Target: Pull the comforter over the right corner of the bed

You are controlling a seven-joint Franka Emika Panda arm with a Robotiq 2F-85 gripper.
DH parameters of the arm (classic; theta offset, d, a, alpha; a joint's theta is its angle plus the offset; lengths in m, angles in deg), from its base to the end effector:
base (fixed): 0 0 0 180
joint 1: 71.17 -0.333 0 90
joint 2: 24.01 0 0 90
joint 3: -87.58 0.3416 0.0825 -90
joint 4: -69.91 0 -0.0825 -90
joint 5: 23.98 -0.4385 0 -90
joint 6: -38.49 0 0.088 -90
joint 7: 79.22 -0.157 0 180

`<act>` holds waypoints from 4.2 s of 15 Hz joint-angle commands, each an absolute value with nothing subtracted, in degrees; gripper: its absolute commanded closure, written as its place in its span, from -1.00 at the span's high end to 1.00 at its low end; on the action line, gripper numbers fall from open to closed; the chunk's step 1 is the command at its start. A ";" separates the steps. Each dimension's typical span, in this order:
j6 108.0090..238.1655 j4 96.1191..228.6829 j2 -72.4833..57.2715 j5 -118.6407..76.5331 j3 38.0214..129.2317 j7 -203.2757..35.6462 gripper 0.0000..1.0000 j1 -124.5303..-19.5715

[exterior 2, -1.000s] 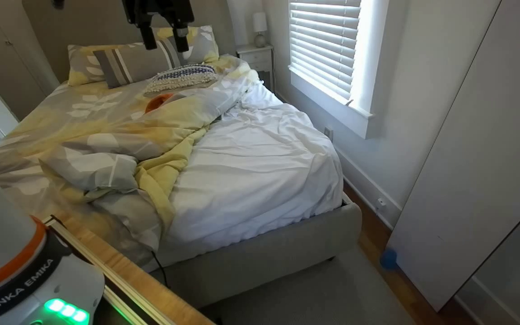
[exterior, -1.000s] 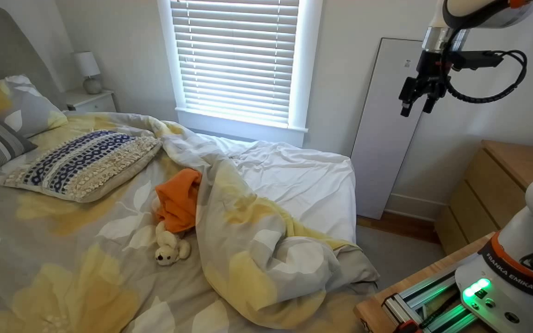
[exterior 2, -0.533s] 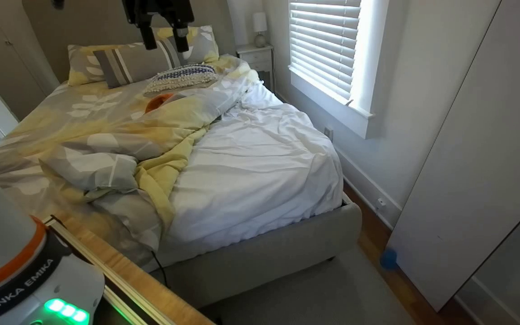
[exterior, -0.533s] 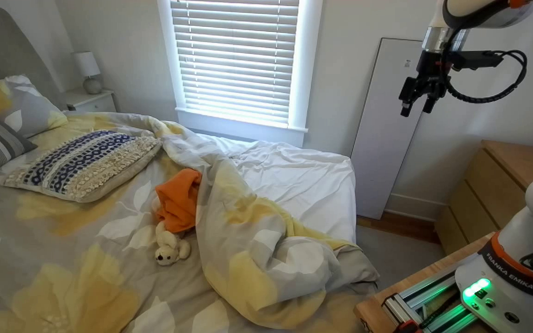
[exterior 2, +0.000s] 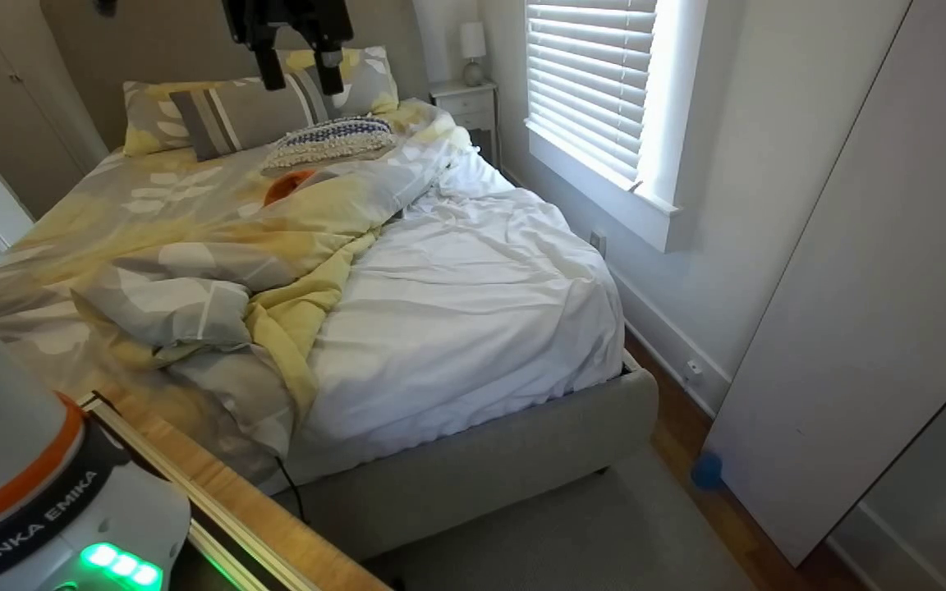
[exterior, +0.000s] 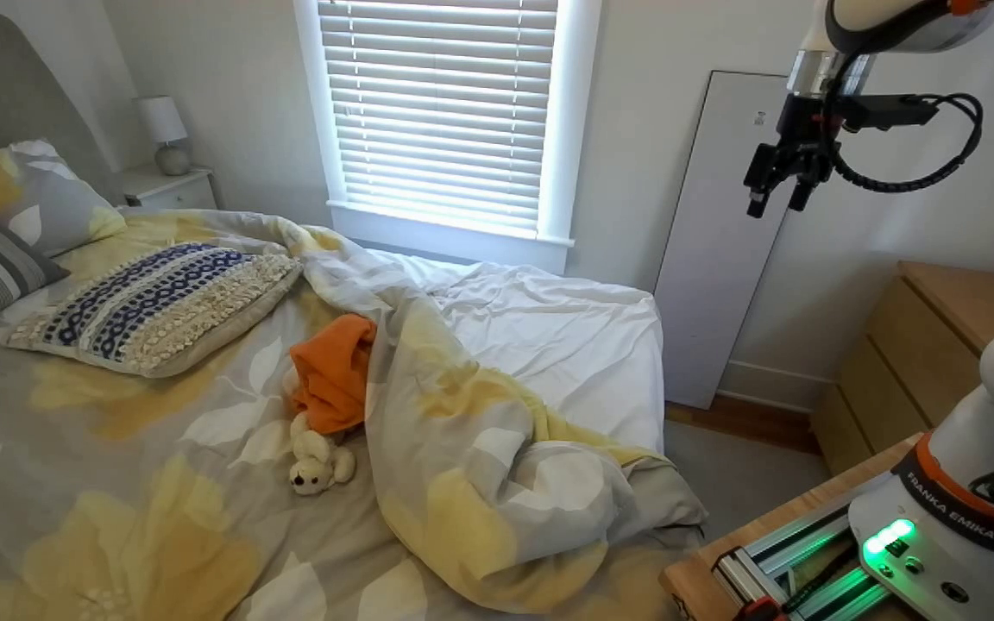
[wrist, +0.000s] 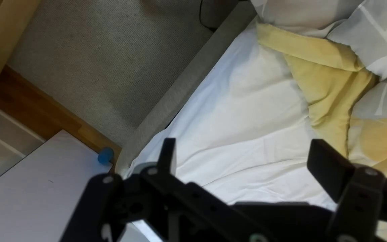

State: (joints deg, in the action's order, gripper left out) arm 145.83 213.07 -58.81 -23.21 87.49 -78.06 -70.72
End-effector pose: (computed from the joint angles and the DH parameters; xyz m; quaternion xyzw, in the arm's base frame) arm 0.4001 -0.0054 0.4422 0.9999 0.0076 -0.0090 0.0058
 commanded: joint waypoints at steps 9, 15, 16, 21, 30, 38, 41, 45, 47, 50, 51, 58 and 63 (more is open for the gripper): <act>169.76 228.15 -46.91 -48.19 96.66 -75.49 1.00 -87.10; 188.60 228.88 -42.39 -46.55 102.84 -76.55 1.00 -88.31; 190.30 228.81 -40.41 -46.54 102.92 -76.72 1.00 -89.28; 190.01 228.11 -40.96 -46.34 101.52 -76.63 1.00 -89.25; 188.96 227.83 -29.90 -68.49 96.22 -60.68 1.00 -96.60; 187.39 222.24 -14.44 -102.87 102.27 -26.30 1.00 -92.96; 188.26 220.00 -8.58 -107.04 103.40 -19.44 1.00 -91.91; 190.38 216.45 -1.82 -110.90 102.57 -12.37 1.00 -92.47; 191.18 214.33 1.03 -113.32 102.49 -8.56 1.00 -92.57; 193.36 211.30 4.93 -115.06 102.32 -4.40 0.35 -93.27; 193.46 210.43 5.97 -115.30 102.43 -4.16 0.16 -93.34; 192.58 211.01 2.94 -106.28 102.20 -19.81 -0.90 -95.01; 197.03 214.81 -5.48 -86.66 97.44 -39.42 -0.95 -100.98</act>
State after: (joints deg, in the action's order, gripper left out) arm 193.84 210.94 0.91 -96.85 102.00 -28.25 -94.93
